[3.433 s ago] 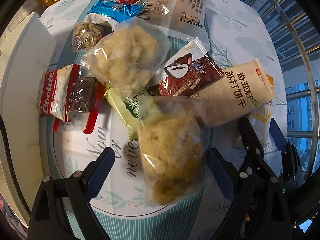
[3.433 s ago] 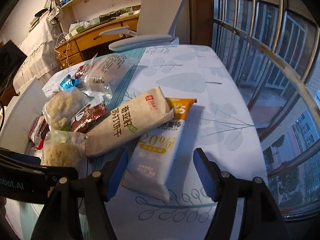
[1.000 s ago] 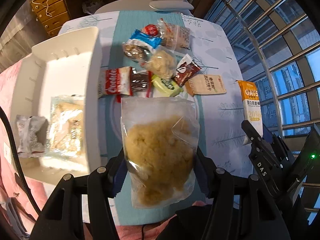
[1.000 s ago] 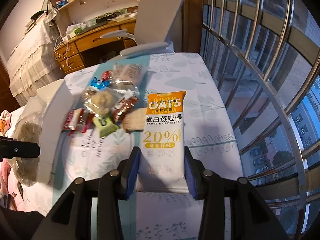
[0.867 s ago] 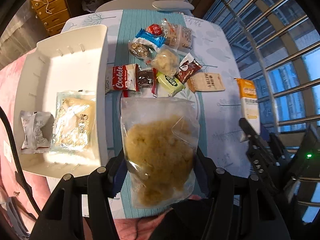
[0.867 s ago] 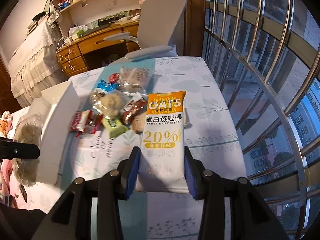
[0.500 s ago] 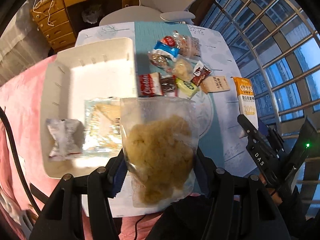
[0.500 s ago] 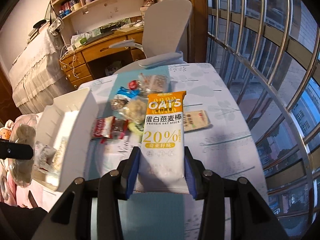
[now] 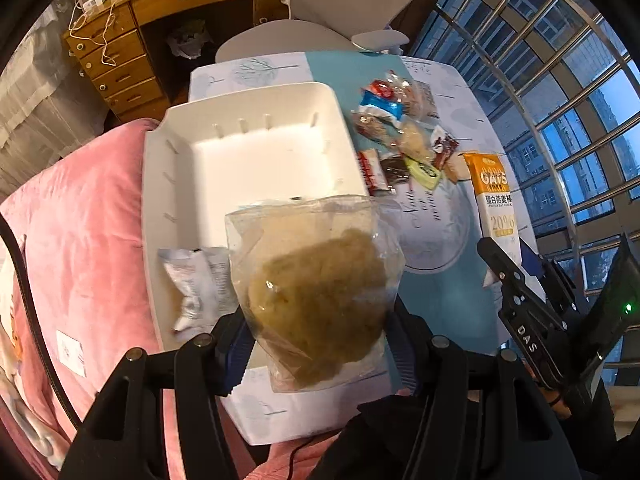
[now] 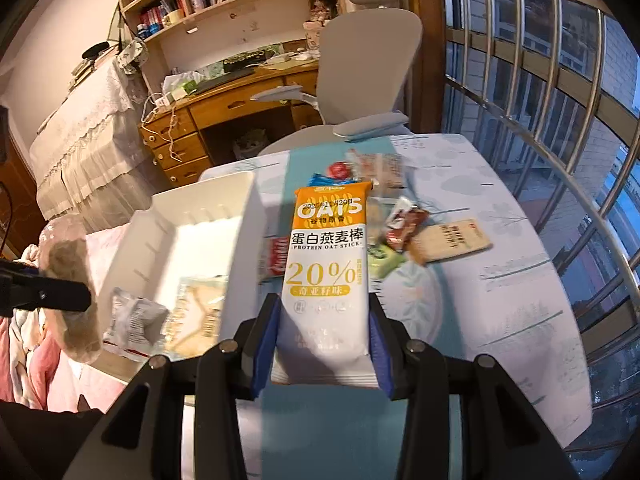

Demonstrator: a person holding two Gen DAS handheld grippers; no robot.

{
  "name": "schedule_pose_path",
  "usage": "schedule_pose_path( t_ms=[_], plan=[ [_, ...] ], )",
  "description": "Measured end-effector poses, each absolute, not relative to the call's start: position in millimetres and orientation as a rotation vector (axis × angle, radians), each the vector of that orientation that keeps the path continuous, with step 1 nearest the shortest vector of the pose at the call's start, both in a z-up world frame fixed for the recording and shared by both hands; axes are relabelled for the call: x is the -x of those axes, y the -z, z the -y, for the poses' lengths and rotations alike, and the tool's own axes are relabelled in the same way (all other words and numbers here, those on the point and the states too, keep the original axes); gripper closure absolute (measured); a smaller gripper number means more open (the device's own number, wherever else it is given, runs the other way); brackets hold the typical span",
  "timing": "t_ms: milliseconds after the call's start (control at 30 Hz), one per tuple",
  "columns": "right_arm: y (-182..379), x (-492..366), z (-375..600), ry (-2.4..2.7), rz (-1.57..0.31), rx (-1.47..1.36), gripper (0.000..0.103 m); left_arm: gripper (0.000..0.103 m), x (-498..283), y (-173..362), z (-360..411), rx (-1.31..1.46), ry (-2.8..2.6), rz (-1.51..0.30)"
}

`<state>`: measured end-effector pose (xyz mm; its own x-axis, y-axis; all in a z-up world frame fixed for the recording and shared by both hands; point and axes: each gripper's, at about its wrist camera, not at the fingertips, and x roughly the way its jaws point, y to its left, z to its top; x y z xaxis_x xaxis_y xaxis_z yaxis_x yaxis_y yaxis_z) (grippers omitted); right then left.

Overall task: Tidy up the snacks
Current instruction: 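Carry the pastry bag with left tool into the tray while right tool places the OATS bar there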

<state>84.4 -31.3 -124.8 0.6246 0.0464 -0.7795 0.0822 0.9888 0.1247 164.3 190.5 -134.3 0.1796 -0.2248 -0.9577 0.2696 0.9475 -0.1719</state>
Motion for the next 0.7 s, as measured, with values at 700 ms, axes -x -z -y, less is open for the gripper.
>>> schedule_pose_path(
  t_ms=[700],
  plan=[
    [128, -90, -68, -0.158, -0.892, -0.146, 0.060, 0.041, -197, 147, -249, -0.040, 0.303, -1.312]
  ],
)
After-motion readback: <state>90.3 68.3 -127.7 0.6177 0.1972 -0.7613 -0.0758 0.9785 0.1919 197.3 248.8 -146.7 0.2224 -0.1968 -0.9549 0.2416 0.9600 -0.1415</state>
